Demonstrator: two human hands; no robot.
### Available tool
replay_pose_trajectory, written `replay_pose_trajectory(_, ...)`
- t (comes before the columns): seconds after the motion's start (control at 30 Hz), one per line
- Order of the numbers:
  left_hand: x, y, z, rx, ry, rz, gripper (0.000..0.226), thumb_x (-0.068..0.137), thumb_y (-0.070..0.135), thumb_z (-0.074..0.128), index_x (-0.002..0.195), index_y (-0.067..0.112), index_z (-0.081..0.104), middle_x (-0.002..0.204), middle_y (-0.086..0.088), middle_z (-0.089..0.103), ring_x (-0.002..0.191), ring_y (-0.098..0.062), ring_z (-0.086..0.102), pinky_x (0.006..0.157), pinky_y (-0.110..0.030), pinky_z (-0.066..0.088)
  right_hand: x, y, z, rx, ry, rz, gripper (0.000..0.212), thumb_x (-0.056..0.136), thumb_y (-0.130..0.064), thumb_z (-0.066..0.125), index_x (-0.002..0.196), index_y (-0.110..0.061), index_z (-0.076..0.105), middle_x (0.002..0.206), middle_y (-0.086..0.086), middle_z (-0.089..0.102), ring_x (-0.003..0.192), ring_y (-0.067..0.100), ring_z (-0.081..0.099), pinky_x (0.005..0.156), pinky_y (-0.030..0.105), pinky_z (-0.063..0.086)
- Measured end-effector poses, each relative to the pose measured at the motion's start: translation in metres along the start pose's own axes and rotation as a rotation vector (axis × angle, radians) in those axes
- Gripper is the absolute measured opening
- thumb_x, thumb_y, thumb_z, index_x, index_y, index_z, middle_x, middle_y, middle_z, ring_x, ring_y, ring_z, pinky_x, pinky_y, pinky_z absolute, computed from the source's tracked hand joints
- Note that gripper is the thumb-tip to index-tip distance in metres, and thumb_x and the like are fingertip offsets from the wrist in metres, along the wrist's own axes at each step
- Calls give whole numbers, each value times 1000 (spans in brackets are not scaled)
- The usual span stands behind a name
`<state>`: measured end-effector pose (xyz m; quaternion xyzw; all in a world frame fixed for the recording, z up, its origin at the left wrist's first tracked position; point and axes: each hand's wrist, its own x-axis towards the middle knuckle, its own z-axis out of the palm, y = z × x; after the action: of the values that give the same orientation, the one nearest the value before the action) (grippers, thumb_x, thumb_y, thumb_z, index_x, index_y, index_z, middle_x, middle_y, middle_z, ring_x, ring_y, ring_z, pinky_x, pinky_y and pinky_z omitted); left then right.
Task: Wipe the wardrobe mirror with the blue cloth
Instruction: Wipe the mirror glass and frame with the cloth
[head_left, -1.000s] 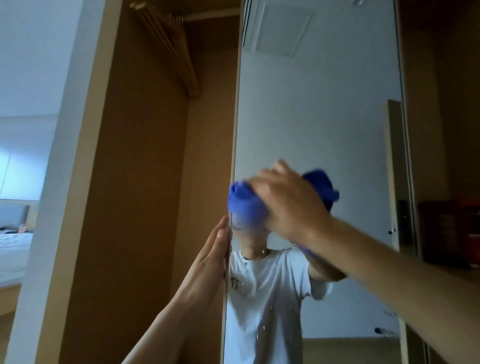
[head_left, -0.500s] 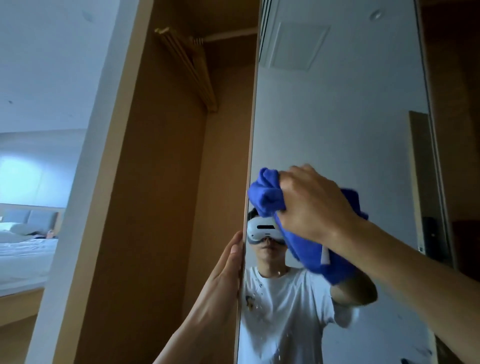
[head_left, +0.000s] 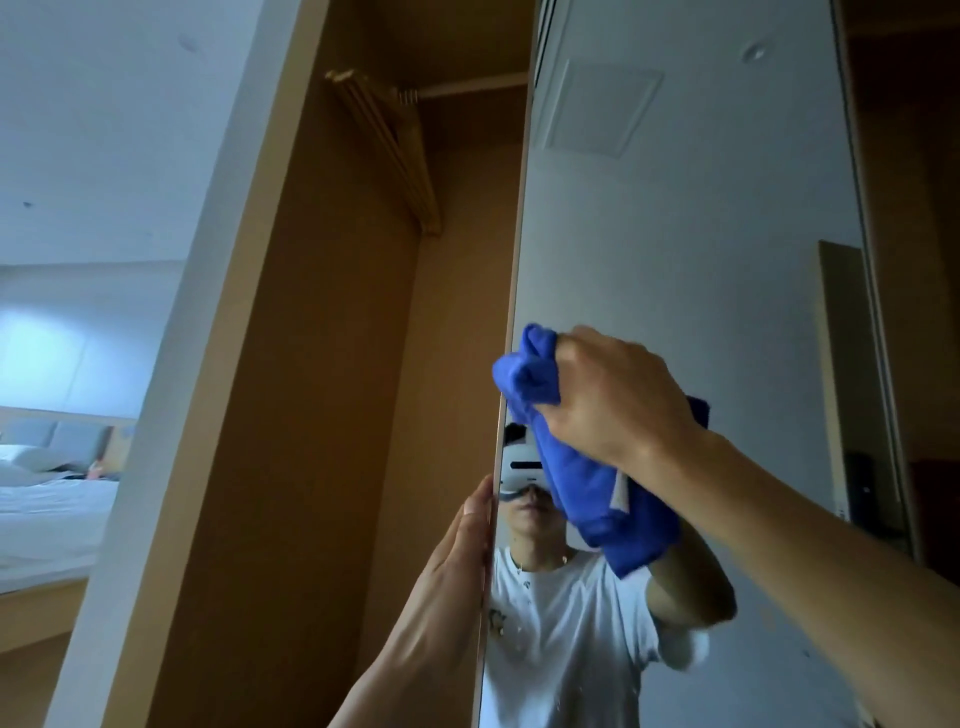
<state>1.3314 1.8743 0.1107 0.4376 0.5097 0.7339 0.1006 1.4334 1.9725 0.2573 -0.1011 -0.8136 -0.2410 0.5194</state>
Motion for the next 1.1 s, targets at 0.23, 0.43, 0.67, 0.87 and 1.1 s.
replay_pose_trajectory(0.23, 23, -13, -1, -19, 23, -45, 50, 108, 51, 28, 129, 27, 66, 125, -3, 74, 116, -15, 69, 89, -28, 57, -79, -21, 31, -52, -71, -170, 29, 61, -25, 83, 82, -22, 65, 76, -6, 57, 57, 15, 60, 52, 24, 35)
replay_pose_trajectory(0.43, 31, -12, 6, -45, 104, -59, 43, 106, 52, 17, 117, 47, 58, 109, 5, 73, 95, -7, 71, 74, -33, 51, 1, -6, 16, -36, 94, -36, 20, 91, -31, 61, 89, -18, 46, 85, 0, 47, 72, 27, 61, 61, 33, 44)
replay_pose_trajectory(0.67, 35, -10, 6, -114, 120, -87, 49, 111, 41, 22, 123, 21, 65, 131, -6, 69, 114, -22, 65, 102, -44, 50, -98, -23, 41, 41, -91, -135, 33, 58, -22, 88, 77, -20, 62, 72, -6, 58, 50, 11, 51, 46, 24, 38)
replay_pose_trajectory(0.87, 15, -31, -10, 10, -29, 46, 45, 96, 71, 26, 128, 60, 55, 122, 27, 70, 110, 5, 66, 83, -18, 54, -23, -7, 22, -81, 71, -61, 16, 88, -35, 65, 95, -22, 59, 86, -5, 48, 74, 27, 64, 61, 31, 35)
replay_pose_trajectory(1.1, 35, -27, -8, -30, 52, 0, 49, 91, 72, 24, 113, 57, 65, 105, 19, 77, 86, 1, 72, 80, -32, 51, -54, -9, 26, 50, 6, -61, 20, 86, -27, 69, 85, -25, 49, 80, -9, 43, 63, 20, 54, 59, 29, 38)
